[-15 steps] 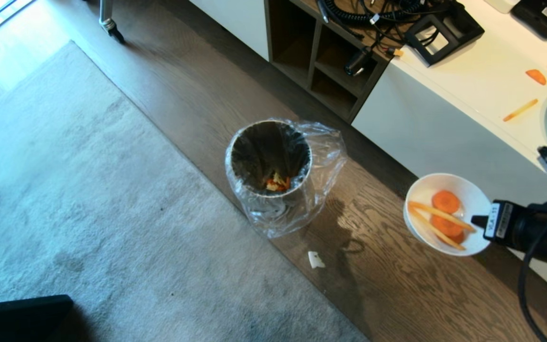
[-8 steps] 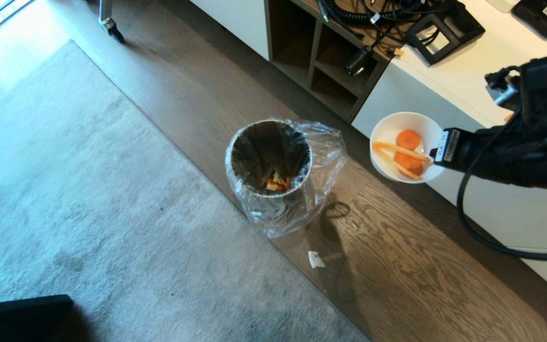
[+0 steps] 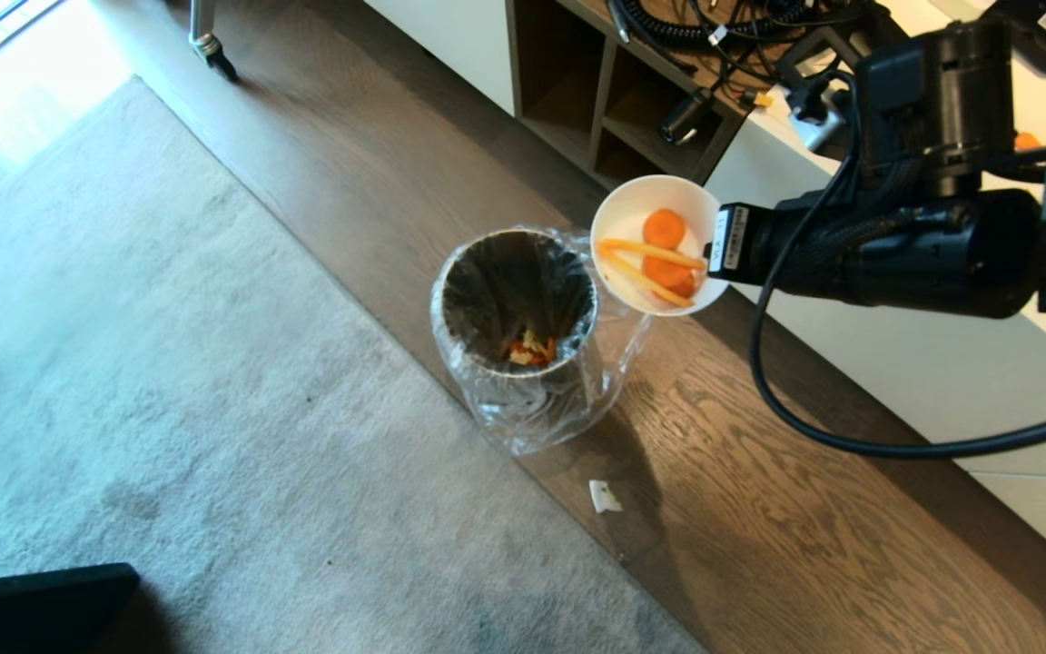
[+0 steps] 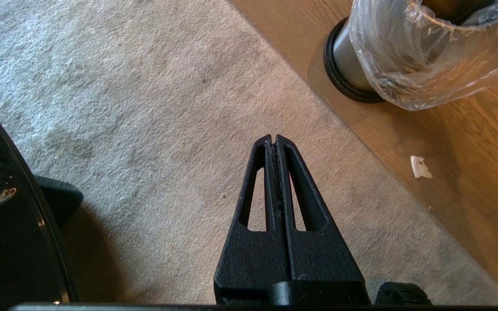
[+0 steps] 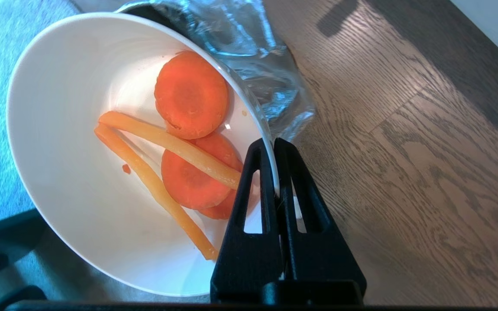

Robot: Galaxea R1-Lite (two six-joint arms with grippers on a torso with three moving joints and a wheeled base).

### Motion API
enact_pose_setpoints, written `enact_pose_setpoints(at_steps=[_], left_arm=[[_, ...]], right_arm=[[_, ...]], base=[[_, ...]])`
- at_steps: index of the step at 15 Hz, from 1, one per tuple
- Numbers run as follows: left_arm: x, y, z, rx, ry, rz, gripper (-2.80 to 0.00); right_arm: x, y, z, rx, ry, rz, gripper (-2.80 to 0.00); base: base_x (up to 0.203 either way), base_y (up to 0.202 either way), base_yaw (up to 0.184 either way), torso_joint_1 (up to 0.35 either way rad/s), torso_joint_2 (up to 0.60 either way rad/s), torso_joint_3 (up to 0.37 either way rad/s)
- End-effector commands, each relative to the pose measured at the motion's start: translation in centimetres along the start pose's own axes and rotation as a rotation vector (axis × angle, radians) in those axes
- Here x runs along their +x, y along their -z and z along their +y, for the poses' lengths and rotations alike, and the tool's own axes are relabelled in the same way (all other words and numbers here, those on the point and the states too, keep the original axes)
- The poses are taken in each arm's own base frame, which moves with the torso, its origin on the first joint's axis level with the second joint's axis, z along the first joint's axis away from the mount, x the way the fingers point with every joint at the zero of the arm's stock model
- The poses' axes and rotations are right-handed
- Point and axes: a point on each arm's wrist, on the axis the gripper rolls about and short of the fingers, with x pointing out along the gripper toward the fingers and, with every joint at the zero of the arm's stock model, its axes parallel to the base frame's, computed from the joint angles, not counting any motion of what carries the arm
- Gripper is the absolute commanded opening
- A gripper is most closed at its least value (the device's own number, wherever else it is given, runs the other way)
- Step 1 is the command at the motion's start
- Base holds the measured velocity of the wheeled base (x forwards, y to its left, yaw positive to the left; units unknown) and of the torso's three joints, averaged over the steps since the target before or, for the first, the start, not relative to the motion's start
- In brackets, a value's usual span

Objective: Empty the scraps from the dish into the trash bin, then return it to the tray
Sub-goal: Move the bowl over the trash can

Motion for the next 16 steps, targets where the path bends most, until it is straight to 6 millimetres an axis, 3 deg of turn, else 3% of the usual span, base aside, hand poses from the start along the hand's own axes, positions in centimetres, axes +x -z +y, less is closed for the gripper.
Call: enact_pose_setpoints(at_steps=[1,5,16], left_arm=[[0.0,0.0,0.0,-0.001,0.000,-0.001,-2.80],[0.0,0.0,0.0,-0.001,0.000,-0.001,-2.80],[0.0,0.0,0.0,-0.001,0.000,-0.001,-2.80]], right_arm=[[-0.1,0.6,1.9,-0.049,-0.047,0.006,-2.80],[0.4,1.7,3.8,-0.128,-0.034,-0.016,-2.80],[4.2,4.5,4.6,-0.552,-0.010,-0.229,-2.80]], base=[[0.000,0.000,0.000,0.000,0.00,0.000],[0.000,0.000,0.000,0.000,0.00,0.000],[0.000,0.000,0.000,0.000,0.00,0.000]])
